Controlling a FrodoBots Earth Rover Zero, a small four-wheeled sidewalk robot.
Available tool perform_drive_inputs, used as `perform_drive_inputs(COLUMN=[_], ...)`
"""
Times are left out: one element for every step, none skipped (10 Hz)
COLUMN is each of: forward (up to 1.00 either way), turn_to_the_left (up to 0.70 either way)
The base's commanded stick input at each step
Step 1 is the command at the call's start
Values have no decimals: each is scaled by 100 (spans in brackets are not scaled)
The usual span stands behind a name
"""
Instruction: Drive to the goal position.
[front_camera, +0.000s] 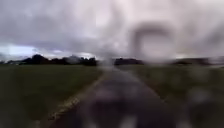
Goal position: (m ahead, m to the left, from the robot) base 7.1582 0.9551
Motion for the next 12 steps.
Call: perform_drive_inputs(forward=[70, 70, 70, 70, 70, 70, 70, 70, 70, 70, 70, 70], turn_to_the_left=[0, 0, 0, 0, 0, 0, -1, -6, -14, -14, -14, -14])
